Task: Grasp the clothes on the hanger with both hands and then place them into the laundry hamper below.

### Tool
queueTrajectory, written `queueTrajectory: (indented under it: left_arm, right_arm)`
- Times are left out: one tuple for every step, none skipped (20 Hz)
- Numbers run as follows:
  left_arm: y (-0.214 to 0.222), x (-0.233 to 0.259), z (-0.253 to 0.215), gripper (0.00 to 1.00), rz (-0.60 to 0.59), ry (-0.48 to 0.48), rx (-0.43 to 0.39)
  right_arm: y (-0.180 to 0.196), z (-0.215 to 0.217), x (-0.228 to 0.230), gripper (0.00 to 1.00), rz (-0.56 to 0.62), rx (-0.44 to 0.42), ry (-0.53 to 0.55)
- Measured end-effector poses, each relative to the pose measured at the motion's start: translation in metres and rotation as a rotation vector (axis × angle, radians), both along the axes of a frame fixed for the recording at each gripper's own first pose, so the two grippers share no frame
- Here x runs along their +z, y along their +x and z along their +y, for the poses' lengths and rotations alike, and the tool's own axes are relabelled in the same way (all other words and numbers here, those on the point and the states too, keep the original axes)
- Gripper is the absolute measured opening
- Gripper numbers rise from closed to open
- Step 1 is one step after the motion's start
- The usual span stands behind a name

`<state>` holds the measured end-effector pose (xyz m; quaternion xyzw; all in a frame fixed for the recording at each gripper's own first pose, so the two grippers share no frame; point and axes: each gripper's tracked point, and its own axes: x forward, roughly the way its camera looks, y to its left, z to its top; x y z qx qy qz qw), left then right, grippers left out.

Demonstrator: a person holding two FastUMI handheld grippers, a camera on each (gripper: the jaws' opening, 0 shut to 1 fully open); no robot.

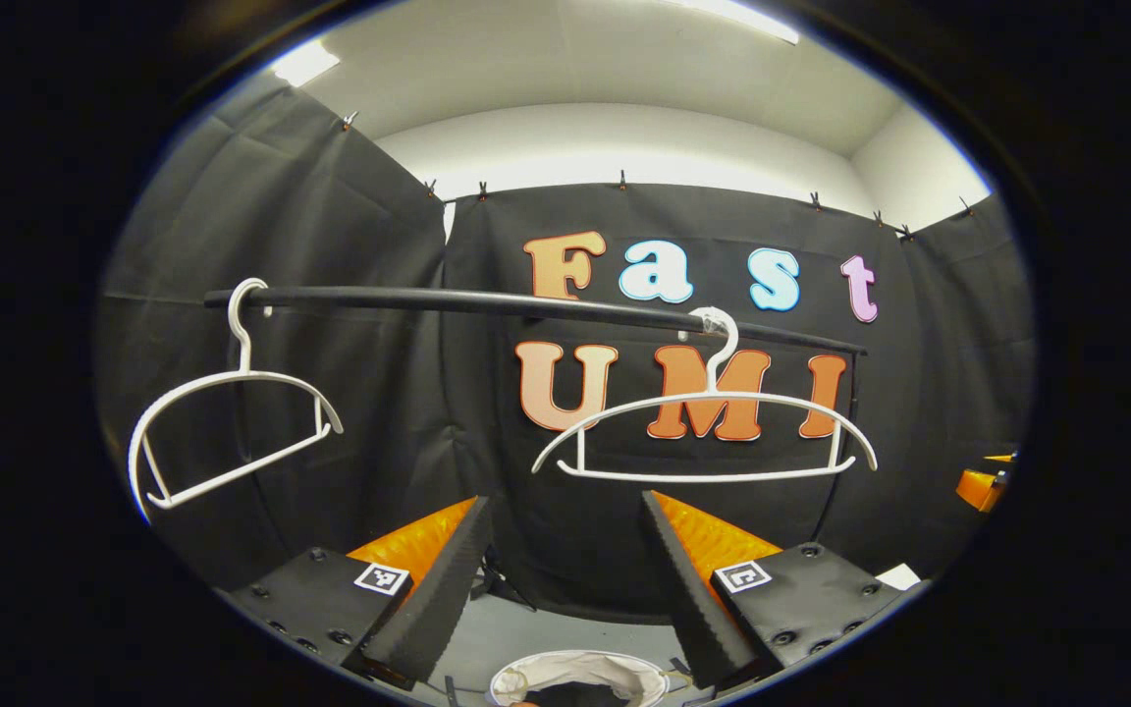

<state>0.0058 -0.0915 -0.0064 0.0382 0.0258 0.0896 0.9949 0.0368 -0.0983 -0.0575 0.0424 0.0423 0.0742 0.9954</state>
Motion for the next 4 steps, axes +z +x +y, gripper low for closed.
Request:
queueTrajectory:
  left_arm:
    - [-0.0009,0.0008,0.0007,0.94,-0.001,0.007,0.006]
    - [-0.0016,0.0013,0.0008,0.94,-0.002,0.010,0.010]
    - [-0.0019,0.0014,0.0009,0.94,-0.005,0.010,0.011]
    - [0.0001,0.0018,0.0015,0.94,-0.009,0.007,0.012]
  right_arm:
    - [-0.0011,0.0007,-0.0016,0.94,0.002,0.003,0.002]
    - [-0.0004,0.0012,-0.0025,0.94,0.004,0.004,0.003]
    - [0.0003,0.0019,-0.0020,0.94,0.004,0.006,0.001]
    - [0.0020,0.0028,-0.0005,0.94,0.004,0.006,0.000]
